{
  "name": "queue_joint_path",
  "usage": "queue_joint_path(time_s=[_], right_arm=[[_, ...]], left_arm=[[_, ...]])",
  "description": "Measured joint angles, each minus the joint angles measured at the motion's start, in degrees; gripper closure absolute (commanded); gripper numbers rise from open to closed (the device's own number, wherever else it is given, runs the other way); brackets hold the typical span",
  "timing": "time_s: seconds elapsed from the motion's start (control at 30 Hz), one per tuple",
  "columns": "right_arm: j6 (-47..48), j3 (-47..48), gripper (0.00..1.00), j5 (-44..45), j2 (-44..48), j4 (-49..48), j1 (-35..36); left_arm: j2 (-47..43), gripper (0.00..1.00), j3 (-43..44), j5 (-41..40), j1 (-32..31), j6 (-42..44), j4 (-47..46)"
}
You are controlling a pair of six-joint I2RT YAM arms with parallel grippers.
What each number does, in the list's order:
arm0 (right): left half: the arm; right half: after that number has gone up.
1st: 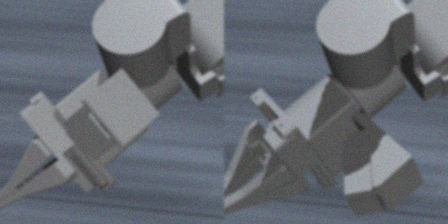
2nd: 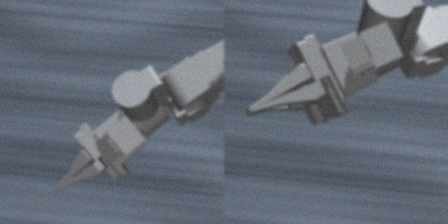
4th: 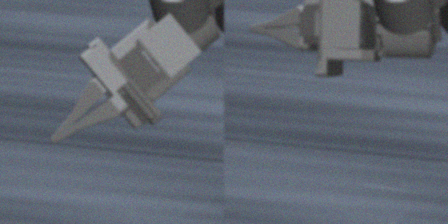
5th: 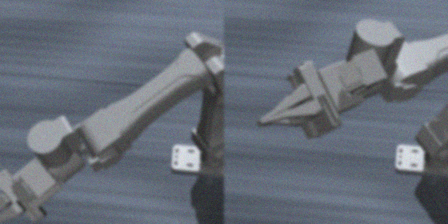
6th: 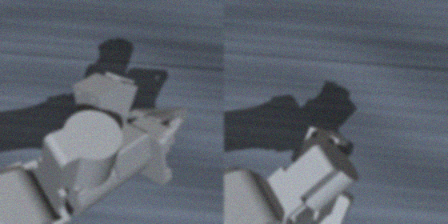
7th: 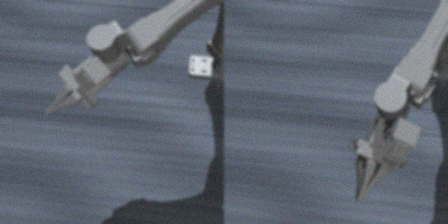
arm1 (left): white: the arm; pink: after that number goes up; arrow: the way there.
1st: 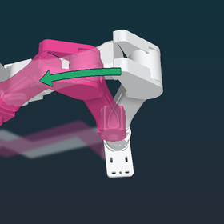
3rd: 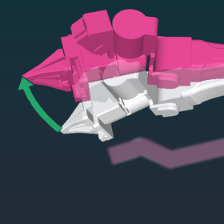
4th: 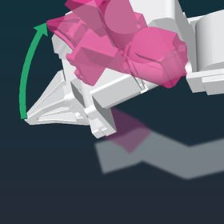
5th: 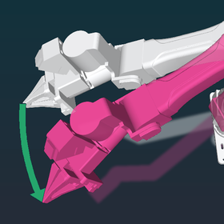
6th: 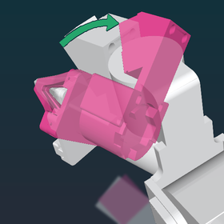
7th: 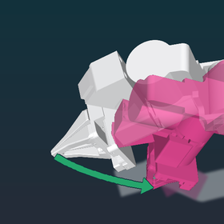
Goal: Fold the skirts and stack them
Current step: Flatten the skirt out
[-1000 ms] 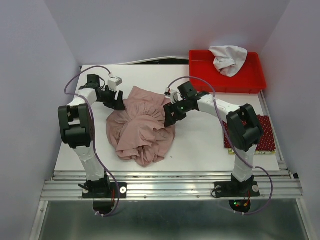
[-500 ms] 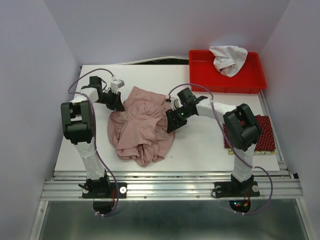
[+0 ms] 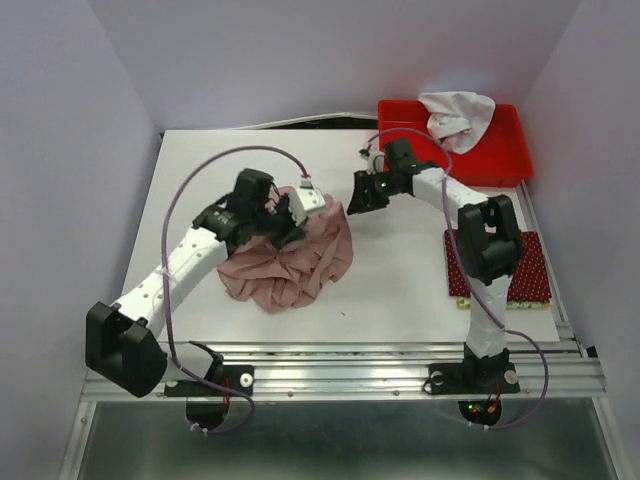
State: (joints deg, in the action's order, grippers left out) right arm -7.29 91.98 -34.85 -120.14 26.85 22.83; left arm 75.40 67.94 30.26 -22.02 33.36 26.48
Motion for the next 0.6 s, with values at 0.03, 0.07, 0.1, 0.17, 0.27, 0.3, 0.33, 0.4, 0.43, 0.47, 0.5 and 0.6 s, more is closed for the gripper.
queue_joint_path(time_s=[0.03, 0.07, 0.1, 0.17, 0.27, 0.3, 0.33, 0.4, 0.43, 0.47, 0.5, 0.6], right_arm=[[0.2, 0.8, 0.46, -0.1, 0.2, 0.2, -2.3], [0.7, 1.4, 0.45, -0.1, 0.6, 0.7, -4.8], [1.2, 1.9, 0.43, 0.0, 1.2, 1.3, -6.9], [2.9, 2.7, 0.4, 0.7, 3.4, 3.9, -12.0], [4.1, 2.9, 0.37, 0.2, 6.7, 6.4, -13.8], [4.6, 2.9, 0.35, -1.0, 8.1, 7.5, -13.4], [4.8, 2.9, 0.35, -2.2, 9.3, 7.9, -12.8], [5.2, 2.9, 0.34, -4.3, 10.4, 8.3, -11.5], [5.4, 2.8, 0.34, -5.6, 10.9, 8.7, -10.8], [5.5, 2.5, 0.33, -6.4, 11.1, 8.8, -10.1], [5.6, 1.8, 0.33, -7.1, 11.3, 8.7, -9.5], [5.9, -1.6, 0.33, -8.4, 11.8, 8.8, -7.7]], left_arm=[[-0.9, 1.0, -3.3, -0.8, -5.0, 0.0, -0.6], [-0.9, 1.0, -5.7, -2.2, -8.0, -0.2, -0.8], [-0.7, 1.0, -9.9, -4.2, -11.8, -0.3, -1.8], [0.8, 0.91, -14.8, -7.0, -16.7, -0.6, -2.3], [4.3, 0.75, -19.6, -12.2, -22.6, -1.0, -2.6], [5.2, 0.64, -20.0, -13.4, -23.4, -1.2, -2.6], [5.9, 0.62, -20.0, -14.5, -23.8, -1.1, -2.8], [6.2, 0.44, -19.8, -16.8, -24.0, -1.5, -3.5], [5.8, 0.34, -19.4, -17.4, -24.0, -1.5, -3.4], [5.4, 0.27, -19.0, -17.8, -24.0, -1.5, -3.4], [5.1, 0.2, -18.8, -18.3, -24.0, -1.3, -3.3], [-0.3, 0.2, -16.6, -18.3, -23.9, -1.4, -2.4]])
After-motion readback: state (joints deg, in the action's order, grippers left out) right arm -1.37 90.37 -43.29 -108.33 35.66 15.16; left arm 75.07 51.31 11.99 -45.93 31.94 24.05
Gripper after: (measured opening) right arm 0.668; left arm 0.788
